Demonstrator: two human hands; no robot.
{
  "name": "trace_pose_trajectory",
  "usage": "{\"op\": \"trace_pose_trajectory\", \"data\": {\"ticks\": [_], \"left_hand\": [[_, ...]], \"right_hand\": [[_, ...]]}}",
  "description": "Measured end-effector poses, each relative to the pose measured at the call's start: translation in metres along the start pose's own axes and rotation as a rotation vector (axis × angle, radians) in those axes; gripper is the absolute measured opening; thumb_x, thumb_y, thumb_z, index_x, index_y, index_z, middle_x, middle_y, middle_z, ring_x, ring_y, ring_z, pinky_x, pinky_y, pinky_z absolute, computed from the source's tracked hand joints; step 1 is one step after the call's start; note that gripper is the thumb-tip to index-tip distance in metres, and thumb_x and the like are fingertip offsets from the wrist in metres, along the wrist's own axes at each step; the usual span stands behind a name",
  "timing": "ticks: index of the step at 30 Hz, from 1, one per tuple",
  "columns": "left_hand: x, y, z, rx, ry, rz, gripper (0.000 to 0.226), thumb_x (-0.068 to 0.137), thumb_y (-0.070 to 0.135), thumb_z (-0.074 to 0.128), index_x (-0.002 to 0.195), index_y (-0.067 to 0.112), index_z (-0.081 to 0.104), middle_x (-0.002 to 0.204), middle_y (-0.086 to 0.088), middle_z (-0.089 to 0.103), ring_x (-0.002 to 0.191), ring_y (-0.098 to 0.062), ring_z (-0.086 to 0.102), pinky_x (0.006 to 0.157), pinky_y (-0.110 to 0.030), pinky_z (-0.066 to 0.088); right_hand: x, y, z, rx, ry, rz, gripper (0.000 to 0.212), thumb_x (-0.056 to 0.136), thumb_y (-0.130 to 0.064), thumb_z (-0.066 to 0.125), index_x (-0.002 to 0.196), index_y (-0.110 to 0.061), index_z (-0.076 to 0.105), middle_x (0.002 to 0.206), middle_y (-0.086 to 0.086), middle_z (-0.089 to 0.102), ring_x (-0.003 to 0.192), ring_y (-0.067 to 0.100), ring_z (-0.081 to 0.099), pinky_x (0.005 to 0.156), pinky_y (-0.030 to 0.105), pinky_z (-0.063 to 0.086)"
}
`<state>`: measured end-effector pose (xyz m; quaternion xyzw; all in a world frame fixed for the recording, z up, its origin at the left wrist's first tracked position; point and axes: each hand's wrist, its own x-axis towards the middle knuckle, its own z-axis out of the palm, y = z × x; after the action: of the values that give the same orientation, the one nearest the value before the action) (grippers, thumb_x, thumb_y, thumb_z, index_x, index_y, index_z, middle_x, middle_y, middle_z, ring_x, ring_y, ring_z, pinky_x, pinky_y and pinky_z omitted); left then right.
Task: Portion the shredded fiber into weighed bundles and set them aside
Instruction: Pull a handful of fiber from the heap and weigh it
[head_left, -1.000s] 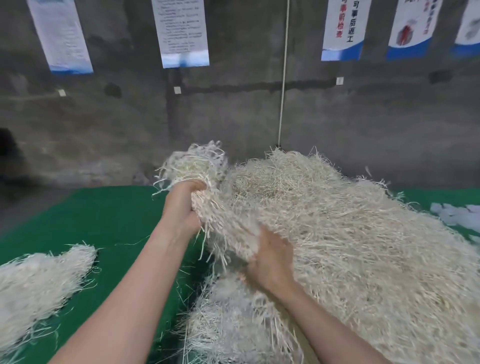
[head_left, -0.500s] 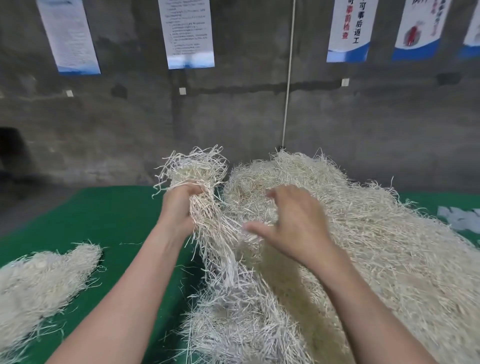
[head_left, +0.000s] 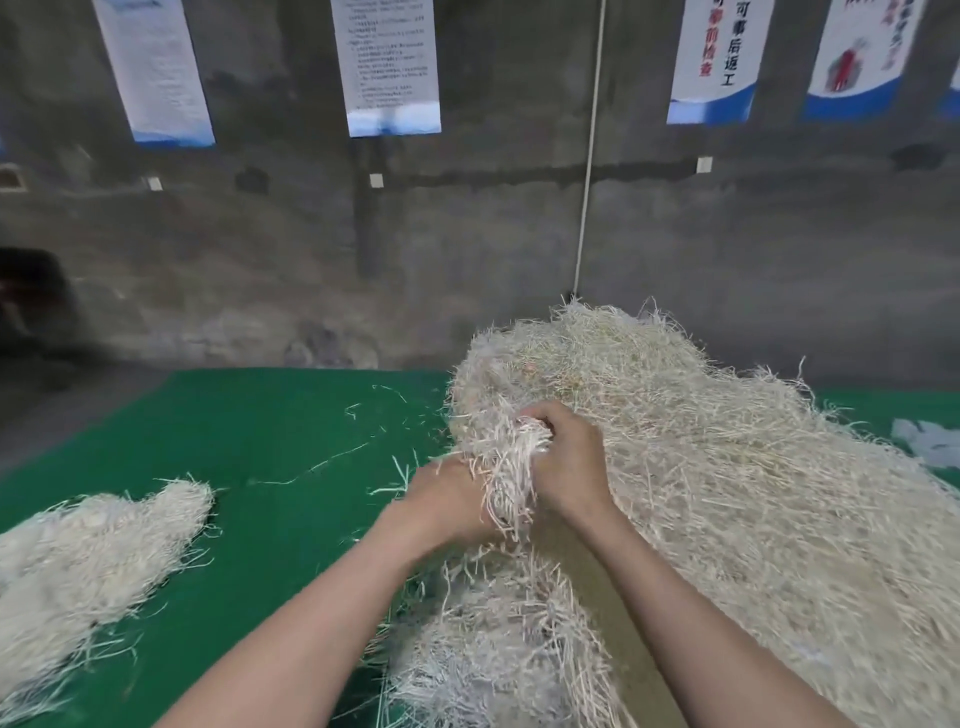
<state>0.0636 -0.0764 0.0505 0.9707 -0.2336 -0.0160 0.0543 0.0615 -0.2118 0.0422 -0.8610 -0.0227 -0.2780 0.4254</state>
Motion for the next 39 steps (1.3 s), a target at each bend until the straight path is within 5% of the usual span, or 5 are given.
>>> {"op": "trace_pose_trajectory", "data": {"ticks": [6, 17, 25, 35, 39], "left_hand": [[0.027, -0.015, -0.009, -0.333, 0.306, -0.280, 0.009, 0.081, 0.005, 0.053, 0.075, 0.011, 0.050, 0.086, -0.002, 0.051, 0.082, -0.013, 0.052, 0.089, -0.039, 0.048], [0.019, 0.038, -0.015, -1.892, 0.251, -0.373, 0.048, 0.055, 0.029, 0.056, 0.101, 0.015, 0.058, 0.137, -0.023, 0.047, 0.126, -0.041, 0.043, 0.104, -0.061, 0.033], [0.039, 0.013, -0.059, -2.051, 0.592, -0.274, 0.012, 0.075, 0.010, 0.047, 0.083, 0.015, 0.054, 0.125, -0.019, 0.056, 0.099, -0.029, 0.063, 0.080, -0.050, 0.054], [0.024, 0.035, 0.009, -0.369, -0.355, -0.036, 0.036, 0.074, 0.034, 0.076, 0.099, 0.016, 0.058, 0.095, 0.003, 0.061, 0.083, -0.006, 0.060, 0.066, -0.015, 0.046], [0.028, 0.024, 0.013, 0.051, 0.253, 0.042, 0.029, 0.081, 0.002, 0.045, 0.058, 0.019, 0.037, 0.061, 0.007, 0.041, 0.054, -0.003, 0.038, 0.058, -0.016, 0.044]], "right_hand": [[-0.032, 0.067, -0.007, -0.589, -0.261, 0.034, 0.055, 0.085, -0.031, 0.068, 0.130, -0.020, 0.038, 0.066, -0.011, 0.049, 0.073, 0.009, 0.053, 0.107, 0.041, 0.036], [-0.039, 0.099, -0.014, -0.534, -0.217, 0.231, 0.070, 0.078, -0.044, 0.070, 0.137, -0.025, 0.039, 0.076, -0.016, 0.046, 0.084, 0.010, 0.044, 0.106, 0.034, 0.033], [-0.066, 0.114, -0.014, -0.514, -0.430, 0.275, 0.083, 0.080, -0.040, 0.065, 0.146, -0.026, 0.017, 0.151, 0.005, 0.026, 0.139, 0.027, 0.024, 0.115, 0.040, 0.016], [-0.029, 0.068, -0.022, -0.124, -0.015, 0.171, 0.052, 0.082, 0.007, 0.056, 0.129, -0.016, 0.055, 0.104, -0.004, 0.064, 0.082, 0.019, 0.065, 0.084, 0.039, 0.055], [-0.033, 0.071, -0.026, -0.360, -0.089, 0.041, 0.054, 0.081, -0.011, 0.066, 0.131, -0.024, 0.047, 0.108, -0.008, 0.061, 0.099, 0.015, 0.058, 0.104, 0.042, 0.040]]}}
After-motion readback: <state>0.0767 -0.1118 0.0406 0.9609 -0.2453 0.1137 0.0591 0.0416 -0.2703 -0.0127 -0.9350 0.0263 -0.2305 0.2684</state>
